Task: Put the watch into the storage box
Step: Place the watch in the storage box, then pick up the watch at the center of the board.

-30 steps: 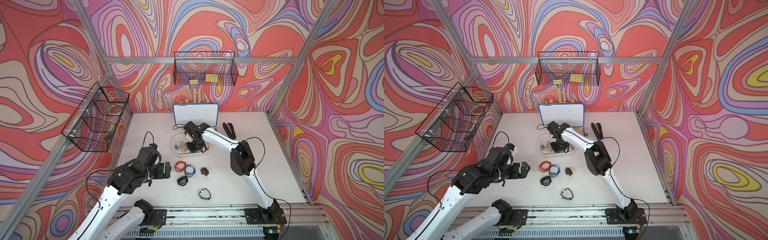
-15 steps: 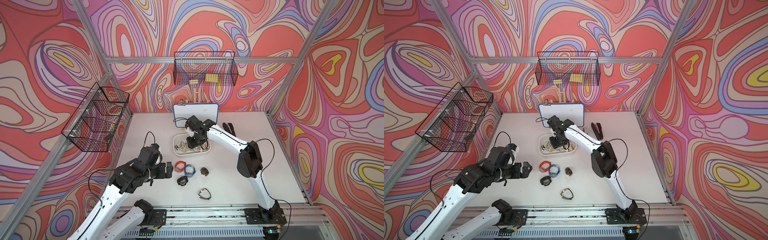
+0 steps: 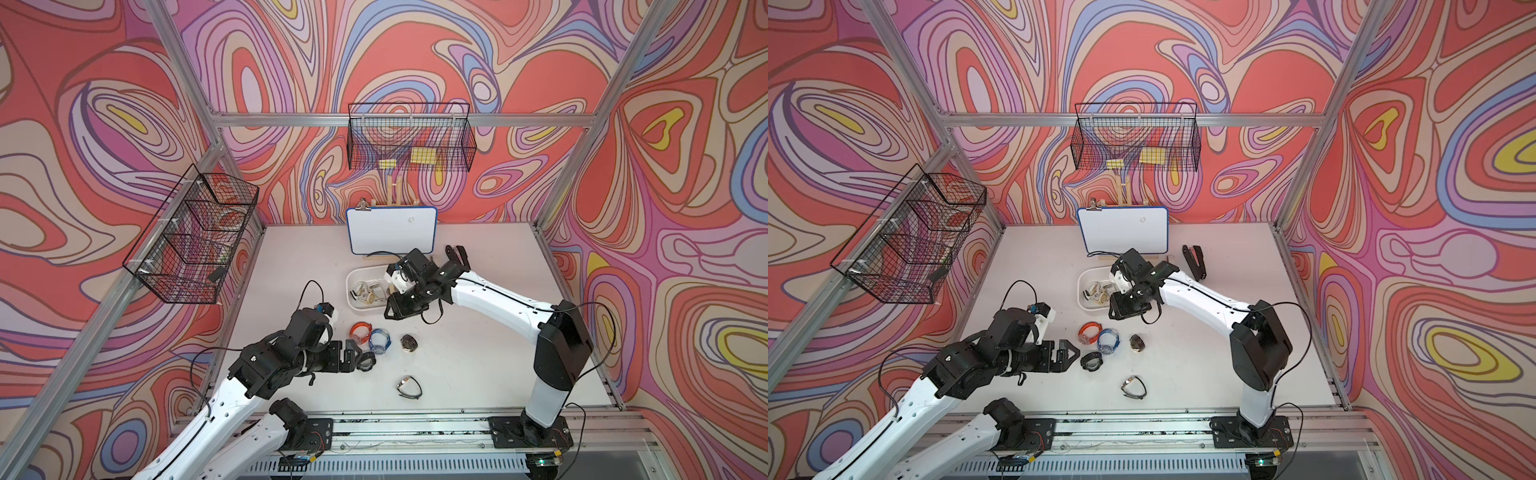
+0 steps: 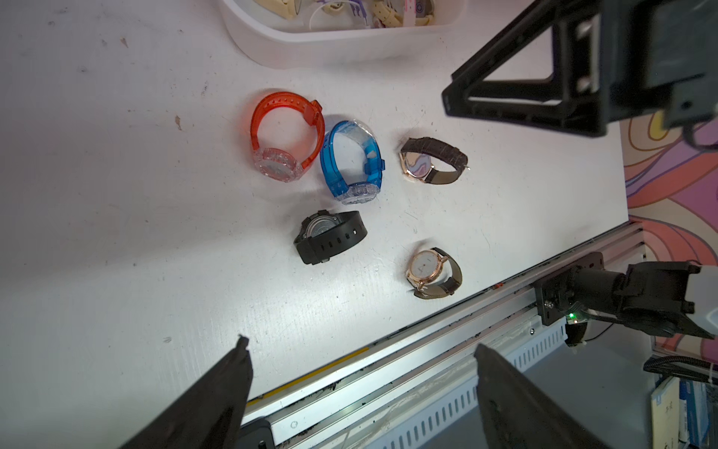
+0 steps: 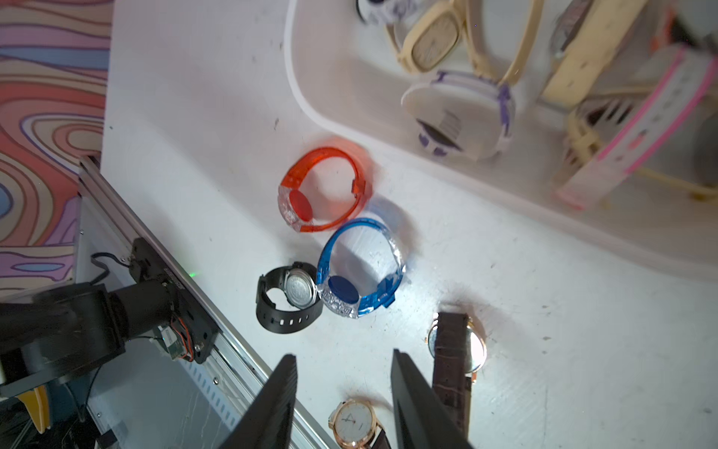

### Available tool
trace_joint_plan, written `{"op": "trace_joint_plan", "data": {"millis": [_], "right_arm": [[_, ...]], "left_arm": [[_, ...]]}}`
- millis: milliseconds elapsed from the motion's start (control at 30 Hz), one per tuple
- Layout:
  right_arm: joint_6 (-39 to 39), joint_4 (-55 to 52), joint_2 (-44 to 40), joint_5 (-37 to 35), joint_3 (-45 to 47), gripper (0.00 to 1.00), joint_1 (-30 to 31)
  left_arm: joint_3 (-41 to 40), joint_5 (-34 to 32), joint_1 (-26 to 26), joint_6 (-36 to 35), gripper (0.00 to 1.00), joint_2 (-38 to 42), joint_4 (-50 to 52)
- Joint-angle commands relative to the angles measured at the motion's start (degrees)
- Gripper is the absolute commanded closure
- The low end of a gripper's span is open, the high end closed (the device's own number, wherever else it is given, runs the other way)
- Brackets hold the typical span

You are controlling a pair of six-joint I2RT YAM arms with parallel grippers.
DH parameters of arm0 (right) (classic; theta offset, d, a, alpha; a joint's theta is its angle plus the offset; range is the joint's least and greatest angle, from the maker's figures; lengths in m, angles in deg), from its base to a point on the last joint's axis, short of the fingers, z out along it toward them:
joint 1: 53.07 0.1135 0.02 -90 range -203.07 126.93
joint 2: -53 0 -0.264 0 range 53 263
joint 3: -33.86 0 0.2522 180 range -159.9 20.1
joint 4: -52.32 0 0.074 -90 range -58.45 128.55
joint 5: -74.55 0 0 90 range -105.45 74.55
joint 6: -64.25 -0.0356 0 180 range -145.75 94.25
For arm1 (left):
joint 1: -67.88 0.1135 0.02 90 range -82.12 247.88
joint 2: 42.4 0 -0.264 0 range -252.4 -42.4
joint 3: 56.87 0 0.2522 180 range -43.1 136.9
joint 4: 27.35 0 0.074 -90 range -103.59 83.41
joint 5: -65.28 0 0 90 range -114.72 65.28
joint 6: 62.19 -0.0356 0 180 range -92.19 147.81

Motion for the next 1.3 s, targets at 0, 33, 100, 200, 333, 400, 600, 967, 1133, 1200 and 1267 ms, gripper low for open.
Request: {"op": "trace_joint_plan", "data": {"millis": [0,33,100,200,333,400,600,967,1133,1200,1267], "right_arm": [[-0.83,1.10,2.87,-2.31,0.36,0.56,2.67],[-1.05,1.68,3.45,-2.88,0.91,0.57,3.00],[-1.34,2.82,4.07,-3.32,1.71,0.57,2.99],[-1.14,2.99,5.70,-4.46,1.27,0.57,3.12],[-0.61,2.93,8.31,-7.70,0.88,0.57,3.15],[-0.53,2.72,9.43,-9.47,0.36,0.58,3.19],[-0.24,3.08,12.30,-11.27,-1.96,0.60,3.14],[-0.87,4.21,15.31,-12.31,-2.35,0.74,3.15],[-1.39,4.22,15.77,-12.82,-2.39,0.85,3.19],[-1.60,4.16,15.50,-12.83,-2.65,0.91,3.18],[-1.95,3.73,15.12,-12.70,-2.92,0.98,3.21]], "left_arm": [[-0.36,-1.65,-1.77,1.97,0.06,0.87,-1.22],[-0.12,-2.12,-2.07,1.97,0.06,0.97,-0.99],[0.52,-3.39,-2.29,1.99,0.06,0.93,-0.16],[0.90,-4.19,-2.60,1.88,0.06,0.83,0.13],[0.40,-5.92,-3.23,2.15,0.06,1.67,-0.61],[0.16,-6.68,-3.35,2.14,0.06,2.62,-1.14],[0.45,-8.24,-4.29,0.81,0.06,6.13,-3.07],[3.89,-10.35,-10.51,-5.37,0.05,5.78,-3.00],[5.35,-15.20,-17.58,-6.94,0.04,3.19,-1.90],[5.83,-17.70,-20.11,-7.04,0.04,2.37,-1.60],[6.18,-19.23,-21.17,-7.01,0.04,2.08,-1.29]]}}
